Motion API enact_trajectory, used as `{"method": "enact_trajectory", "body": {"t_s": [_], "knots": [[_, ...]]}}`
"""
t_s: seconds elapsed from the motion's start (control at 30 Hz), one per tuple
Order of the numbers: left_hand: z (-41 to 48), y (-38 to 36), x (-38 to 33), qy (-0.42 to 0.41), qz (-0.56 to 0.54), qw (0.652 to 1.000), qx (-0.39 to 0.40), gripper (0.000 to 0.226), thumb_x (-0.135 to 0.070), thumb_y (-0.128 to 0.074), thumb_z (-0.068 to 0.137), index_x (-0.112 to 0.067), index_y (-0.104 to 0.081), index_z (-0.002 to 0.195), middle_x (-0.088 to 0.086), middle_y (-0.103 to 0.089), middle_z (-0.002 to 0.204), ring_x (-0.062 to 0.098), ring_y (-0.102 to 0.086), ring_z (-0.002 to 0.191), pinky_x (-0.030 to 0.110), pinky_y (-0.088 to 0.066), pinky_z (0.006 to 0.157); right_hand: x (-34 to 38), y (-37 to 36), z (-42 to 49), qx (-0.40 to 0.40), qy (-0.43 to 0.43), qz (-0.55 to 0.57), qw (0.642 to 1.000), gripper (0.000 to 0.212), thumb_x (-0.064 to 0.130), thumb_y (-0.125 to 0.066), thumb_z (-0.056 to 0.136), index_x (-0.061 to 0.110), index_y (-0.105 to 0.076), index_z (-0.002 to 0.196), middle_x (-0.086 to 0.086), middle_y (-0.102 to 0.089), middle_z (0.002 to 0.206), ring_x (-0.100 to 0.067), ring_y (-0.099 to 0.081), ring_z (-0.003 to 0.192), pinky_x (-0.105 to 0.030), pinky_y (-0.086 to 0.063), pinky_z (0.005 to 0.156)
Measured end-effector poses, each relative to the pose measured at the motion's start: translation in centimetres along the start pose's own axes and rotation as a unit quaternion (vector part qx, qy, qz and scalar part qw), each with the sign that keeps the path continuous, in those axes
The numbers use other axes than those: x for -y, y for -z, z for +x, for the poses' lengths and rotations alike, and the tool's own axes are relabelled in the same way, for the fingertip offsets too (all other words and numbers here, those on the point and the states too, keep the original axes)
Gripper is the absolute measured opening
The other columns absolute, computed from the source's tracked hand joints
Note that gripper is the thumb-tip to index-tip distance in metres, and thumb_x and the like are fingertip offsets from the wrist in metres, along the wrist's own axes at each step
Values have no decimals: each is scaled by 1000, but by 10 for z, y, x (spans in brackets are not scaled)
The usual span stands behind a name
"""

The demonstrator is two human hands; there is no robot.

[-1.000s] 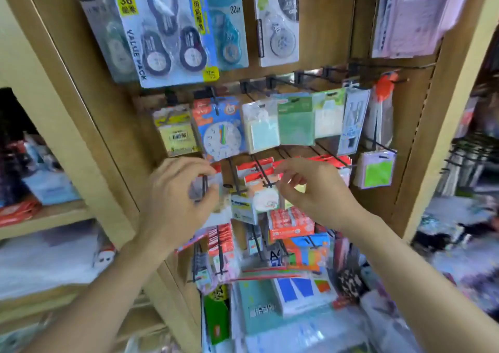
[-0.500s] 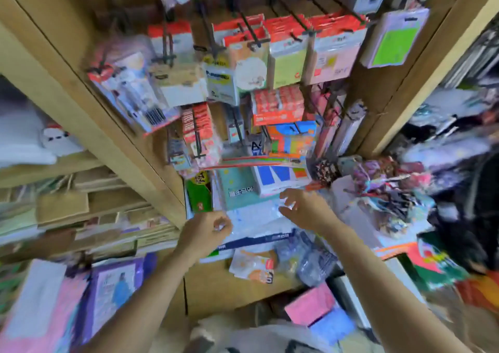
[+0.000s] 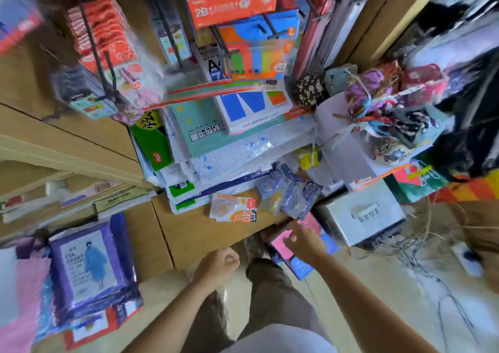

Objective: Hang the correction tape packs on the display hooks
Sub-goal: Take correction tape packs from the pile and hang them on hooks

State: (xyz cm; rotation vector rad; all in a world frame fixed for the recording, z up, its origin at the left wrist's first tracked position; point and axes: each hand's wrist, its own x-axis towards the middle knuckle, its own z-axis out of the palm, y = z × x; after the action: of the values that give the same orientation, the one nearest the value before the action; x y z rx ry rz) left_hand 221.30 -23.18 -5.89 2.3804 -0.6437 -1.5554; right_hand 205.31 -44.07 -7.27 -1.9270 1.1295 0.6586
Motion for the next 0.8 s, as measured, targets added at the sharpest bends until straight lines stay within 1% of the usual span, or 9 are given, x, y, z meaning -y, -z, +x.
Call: {"method": "enact_trajectory", "body": {"t_s": [0.1, 0.2, 0.33, 0.4, 0.5, 0.6, 0.7, 0.77, 0.8], "knots": [[28, -13, 1, -1, 11, 1000, 8, 16, -37, -62, 92, -30, -73, 101, -15, -73, 105, 6, -66, 101, 27, -54, 87, -26, -15, 22, -4, -54, 43, 998, 34, 27, -60, 93, 14, -59, 124, -9, -71, 102, -31, -65, 99, -38, -53, 81], [65, -27, 0, -14, 28, 1000, -1, 15, -33, -62, 93, -29, -72, 103, -13, -74, 104, 9, -68, 99, 28, -53, 85, -47, -22, 52, -30, -83, 89, 992, 38, 27, -63, 93, 16, -55, 129, -9, -70, 108, -30, -66, 103, -37, -53, 83], [128, -43, -12, -63, 59, 996, -14, 22, -33, -62, 94, -30, -67, 115, -14, -73, 108, 10, -69, 99, 30, -56, 84, -71, -28, 99, -86, -125, 152, 977, 35, 26, -64, 93, 13, -57, 125, -8, -67, 119, -29, -62, 108, -31, -43, 77], [165, -50, -20, -96, 73, 992, -28, 32, -32, -64, 93, -27, -63, 125, -9, -70, 118, 13, -67, 107, 35, -56, 89, -82, -34, 126, -125, -135, 169, 968, 37, 26, -68, 89, 10, -57, 120, -11, -65, 117, -33, -60, 108, -34, -43, 78], [216, -60, -33, -137, 106, 983, -62, 47, -30, -66, 91, -22, -55, 136, 2, -64, 129, 24, -60, 119, 42, -52, 96, -98, -45, 159, -167, -151, 217, 950, 49, 34, -71, 79, 12, -52, 119, -12, -63, 115, -38, -59, 106, -47, -50, 87], [258, -67, -51, -184, 160, 967, -78, 65, -33, -66, 93, -17, -39, 150, 9, -49, 149, 30, -48, 133, 43, -47, 100, -101, -49, 176, -162, -184, 291, 925, 56, 39, -71, 75, 24, -45, 122, -4, -63, 117, -31, -59, 108, -51, -52, 89], [294, -71, -65, -185, 224, 955, -61, 84, -43, -63, 95, -21, -14, 161, 12, -14, 168, 34, -28, 149, 45, -45, 106, -108, -55, 188, -155, -201, 324, 911, 68, 60, -64, 62, 39, -39, 122, 3, -63, 118, -28, -58, 111, -52, -54, 87], [309, -73, -69, -166, 261, 951, -27, 93, -47, -63, 94, -28, 0, 162, 9, 3, 170, 38, -14, 153, 48, -38, 113, -113, -59, 192, -159, -196, 325, 911, 63, 58, -66, 64, 46, -39, 120, 8, -63, 118, -27, -59, 110, -51, -54, 88], [312, -73, -70, -163, 281, 946, -22, 96, -50, -63, 94, -30, 2, 161, 9, 3, 170, 40, -13, 153, 49, -37, 114, -113, -58, 192, -163, -194, 326, 911, 57, 55, -68, 65, 50, -39, 114, 10, -64, 115, -26, -60, 108, -51, -55, 87]]}}
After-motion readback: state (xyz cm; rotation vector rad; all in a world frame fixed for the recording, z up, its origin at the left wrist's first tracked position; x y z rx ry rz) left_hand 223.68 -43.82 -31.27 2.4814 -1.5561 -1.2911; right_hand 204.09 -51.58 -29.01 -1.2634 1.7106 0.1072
